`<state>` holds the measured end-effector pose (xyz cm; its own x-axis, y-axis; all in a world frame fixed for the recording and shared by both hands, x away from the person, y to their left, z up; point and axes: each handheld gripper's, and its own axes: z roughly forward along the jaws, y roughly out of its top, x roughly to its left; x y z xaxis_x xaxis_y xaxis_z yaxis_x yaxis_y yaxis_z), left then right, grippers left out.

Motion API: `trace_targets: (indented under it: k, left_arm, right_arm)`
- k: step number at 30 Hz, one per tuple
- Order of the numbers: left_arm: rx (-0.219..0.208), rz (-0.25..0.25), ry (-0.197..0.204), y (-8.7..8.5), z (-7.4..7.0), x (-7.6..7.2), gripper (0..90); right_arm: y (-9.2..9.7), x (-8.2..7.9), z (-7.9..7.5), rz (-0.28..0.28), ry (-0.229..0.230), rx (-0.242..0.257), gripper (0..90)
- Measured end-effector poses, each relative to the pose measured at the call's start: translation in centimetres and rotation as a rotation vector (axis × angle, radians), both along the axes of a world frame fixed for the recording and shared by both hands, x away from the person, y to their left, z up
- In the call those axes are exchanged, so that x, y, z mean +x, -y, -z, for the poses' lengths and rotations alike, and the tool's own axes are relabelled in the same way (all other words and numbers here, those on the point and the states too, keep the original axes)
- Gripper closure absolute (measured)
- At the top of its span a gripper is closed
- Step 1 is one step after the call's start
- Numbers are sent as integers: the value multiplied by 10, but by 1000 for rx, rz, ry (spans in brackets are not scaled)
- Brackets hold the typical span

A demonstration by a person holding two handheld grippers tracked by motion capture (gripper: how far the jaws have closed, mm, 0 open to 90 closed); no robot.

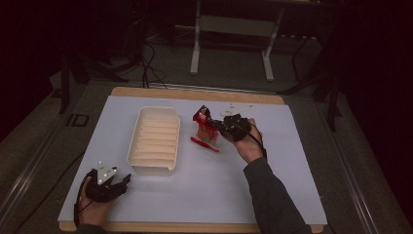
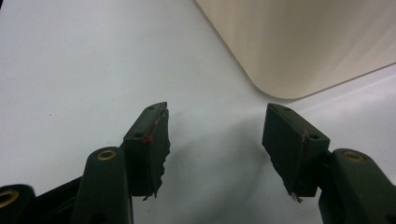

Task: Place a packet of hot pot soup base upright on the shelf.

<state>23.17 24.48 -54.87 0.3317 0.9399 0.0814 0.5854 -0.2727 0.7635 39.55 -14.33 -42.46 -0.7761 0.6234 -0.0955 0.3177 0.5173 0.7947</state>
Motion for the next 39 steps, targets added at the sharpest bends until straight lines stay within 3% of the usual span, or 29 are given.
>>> trace_targets:
  k: [24,39]
  left_arm:
    - [1,0,-4,0,0,0,410]
    - [2,2,-4,0,0,0,410]
  right_arm:
    - [-9,0,-11,-40,33,-7,883]
    - [-18,-3,-18,-82,77,15,883]
